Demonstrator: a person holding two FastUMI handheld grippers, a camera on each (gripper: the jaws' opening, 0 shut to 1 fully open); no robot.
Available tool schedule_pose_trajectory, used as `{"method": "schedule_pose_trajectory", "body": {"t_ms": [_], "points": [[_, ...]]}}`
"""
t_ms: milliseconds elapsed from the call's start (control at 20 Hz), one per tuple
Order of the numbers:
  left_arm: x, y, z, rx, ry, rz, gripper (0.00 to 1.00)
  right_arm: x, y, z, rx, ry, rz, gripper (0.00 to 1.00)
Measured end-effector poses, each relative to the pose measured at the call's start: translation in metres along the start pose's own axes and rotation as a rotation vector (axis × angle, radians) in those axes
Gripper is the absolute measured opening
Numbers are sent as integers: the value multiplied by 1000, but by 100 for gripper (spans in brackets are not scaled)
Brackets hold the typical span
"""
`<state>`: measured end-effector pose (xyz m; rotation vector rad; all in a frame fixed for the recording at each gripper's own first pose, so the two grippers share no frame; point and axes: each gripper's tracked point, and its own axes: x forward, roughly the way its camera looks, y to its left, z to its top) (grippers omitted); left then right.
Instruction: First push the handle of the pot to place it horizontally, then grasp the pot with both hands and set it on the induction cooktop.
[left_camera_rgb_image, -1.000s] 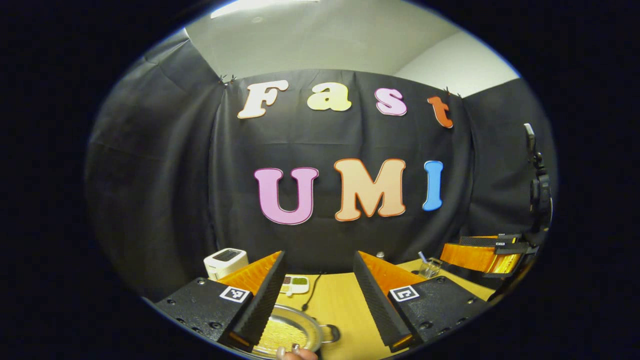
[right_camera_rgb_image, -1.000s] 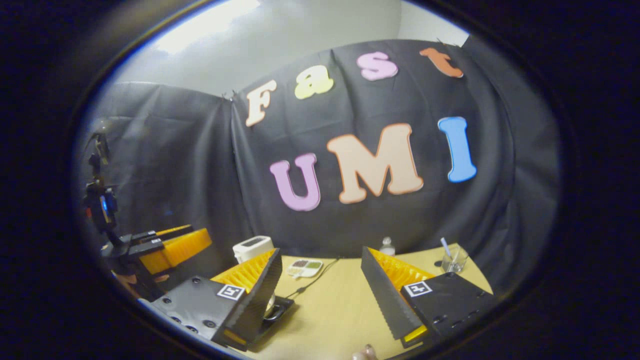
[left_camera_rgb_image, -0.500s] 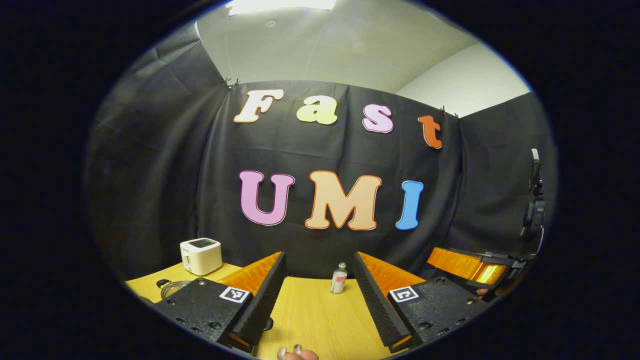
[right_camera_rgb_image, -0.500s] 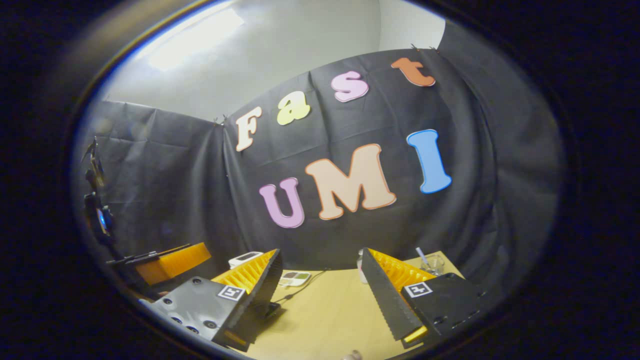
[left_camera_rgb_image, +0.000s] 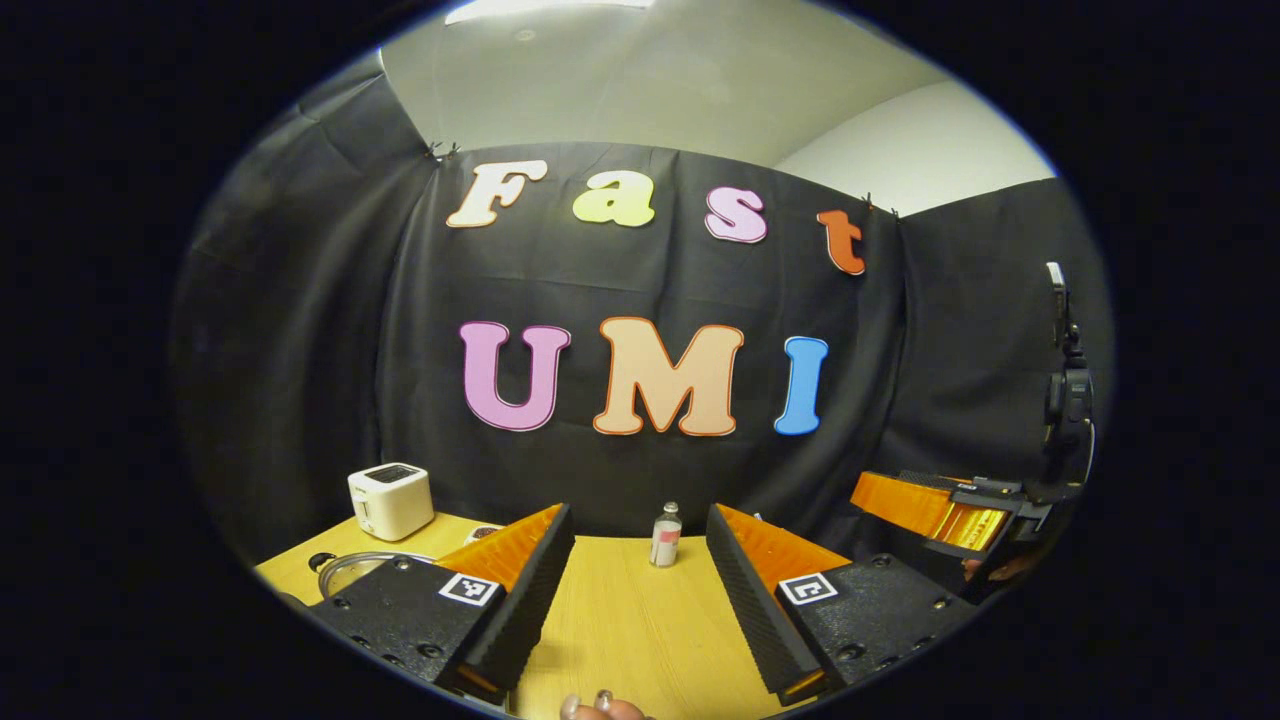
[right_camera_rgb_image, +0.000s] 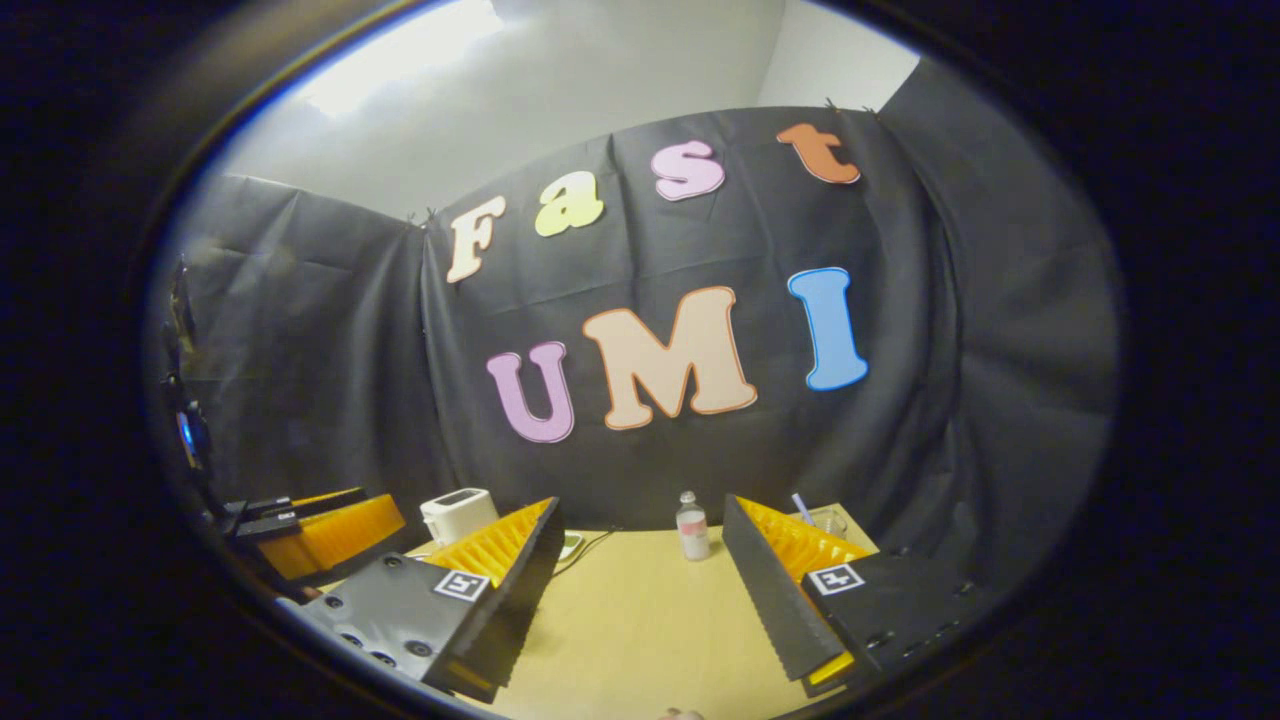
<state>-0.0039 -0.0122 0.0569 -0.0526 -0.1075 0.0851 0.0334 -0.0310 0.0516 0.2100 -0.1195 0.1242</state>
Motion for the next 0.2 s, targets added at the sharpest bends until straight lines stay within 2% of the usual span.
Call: {"method": "schedule_pose_trajectory", "body": {"t_ms": [100,200], "points": [[-1,6,1,3,0,-1,87,2,6,-2,-3,5,12,93],[3,8,0,-8,-5,-8,87,4,-2,-9,-29,22,-18,92]]}}
